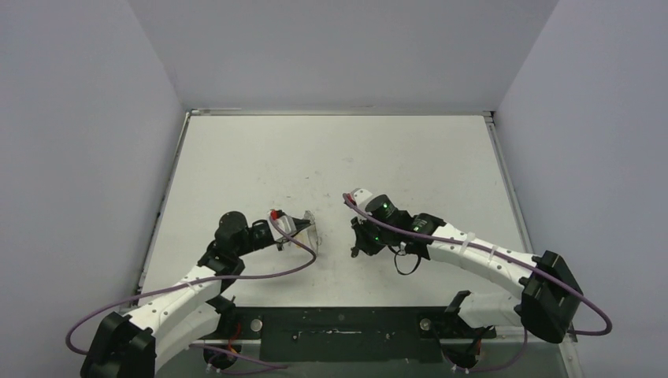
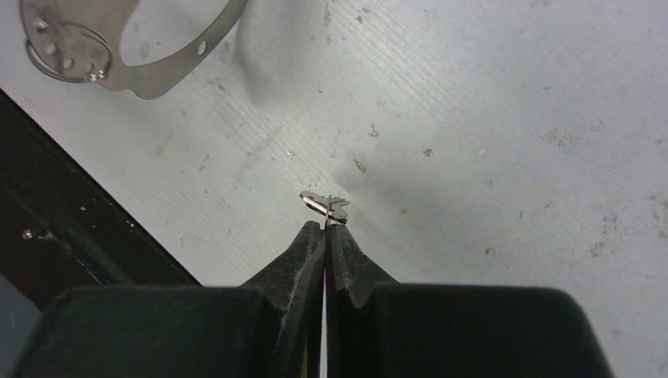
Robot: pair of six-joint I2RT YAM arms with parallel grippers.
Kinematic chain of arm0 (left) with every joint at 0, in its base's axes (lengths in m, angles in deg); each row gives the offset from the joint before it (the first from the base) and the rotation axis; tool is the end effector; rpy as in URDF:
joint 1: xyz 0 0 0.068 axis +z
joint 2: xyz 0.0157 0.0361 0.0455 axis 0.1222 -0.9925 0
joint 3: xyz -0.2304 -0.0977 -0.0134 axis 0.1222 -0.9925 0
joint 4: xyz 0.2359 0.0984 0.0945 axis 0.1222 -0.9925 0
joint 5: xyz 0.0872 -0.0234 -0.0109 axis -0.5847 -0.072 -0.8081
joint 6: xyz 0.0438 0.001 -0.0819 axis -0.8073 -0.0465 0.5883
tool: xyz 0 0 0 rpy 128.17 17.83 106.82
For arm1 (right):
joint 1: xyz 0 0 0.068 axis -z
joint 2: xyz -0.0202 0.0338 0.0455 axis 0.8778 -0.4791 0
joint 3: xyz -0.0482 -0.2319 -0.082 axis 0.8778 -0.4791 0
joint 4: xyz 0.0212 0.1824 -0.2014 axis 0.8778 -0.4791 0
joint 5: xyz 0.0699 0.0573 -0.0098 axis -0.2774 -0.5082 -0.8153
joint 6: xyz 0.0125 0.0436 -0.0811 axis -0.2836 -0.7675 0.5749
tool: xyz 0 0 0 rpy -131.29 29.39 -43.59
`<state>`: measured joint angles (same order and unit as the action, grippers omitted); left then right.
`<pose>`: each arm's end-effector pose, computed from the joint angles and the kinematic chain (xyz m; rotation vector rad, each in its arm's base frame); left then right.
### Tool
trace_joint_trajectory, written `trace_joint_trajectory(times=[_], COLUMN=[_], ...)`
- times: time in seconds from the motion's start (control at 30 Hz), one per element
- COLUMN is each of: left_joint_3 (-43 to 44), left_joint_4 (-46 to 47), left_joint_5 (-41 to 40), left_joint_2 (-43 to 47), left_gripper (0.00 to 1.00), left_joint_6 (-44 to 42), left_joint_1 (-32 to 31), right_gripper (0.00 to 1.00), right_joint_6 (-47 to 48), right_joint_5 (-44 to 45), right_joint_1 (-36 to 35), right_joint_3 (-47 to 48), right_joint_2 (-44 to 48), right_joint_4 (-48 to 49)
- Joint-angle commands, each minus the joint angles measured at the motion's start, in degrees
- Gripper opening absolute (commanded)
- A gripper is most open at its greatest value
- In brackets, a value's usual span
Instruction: Put the keys on the keyring
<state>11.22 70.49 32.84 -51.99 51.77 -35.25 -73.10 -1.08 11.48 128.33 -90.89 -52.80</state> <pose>0.1974 -0.1615 0.1899 1.0797 1.3171 -0.6555 0.1835 0.2356 0.1636 -0.8254 2.4255 0.6403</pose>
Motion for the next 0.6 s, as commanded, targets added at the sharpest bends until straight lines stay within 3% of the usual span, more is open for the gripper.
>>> trace_joint_trajectory(times=[0.0, 0.57], left_joint_3=[0.1, -3.6], left_joint_4=[6.8, 22.1], left_joint_5=[4.4, 1.6], left_joint_2=[-2.6, -6.5], left_gripper=[0.00, 0.00], left_joint_6=[0.3, 3.9], left_joint_1=[-1.2, -3.8], right_gripper=[0.00, 0.00], right_joint_6=[4.1, 8.6], right_joint_5=[-6.8, -20.0], right_joint_1=[1.3, 1.8], right_joint_3=[4.9, 10.0], right_joint_2=[-1.2, -5.2], right_joint_4=[3.0, 11.5])
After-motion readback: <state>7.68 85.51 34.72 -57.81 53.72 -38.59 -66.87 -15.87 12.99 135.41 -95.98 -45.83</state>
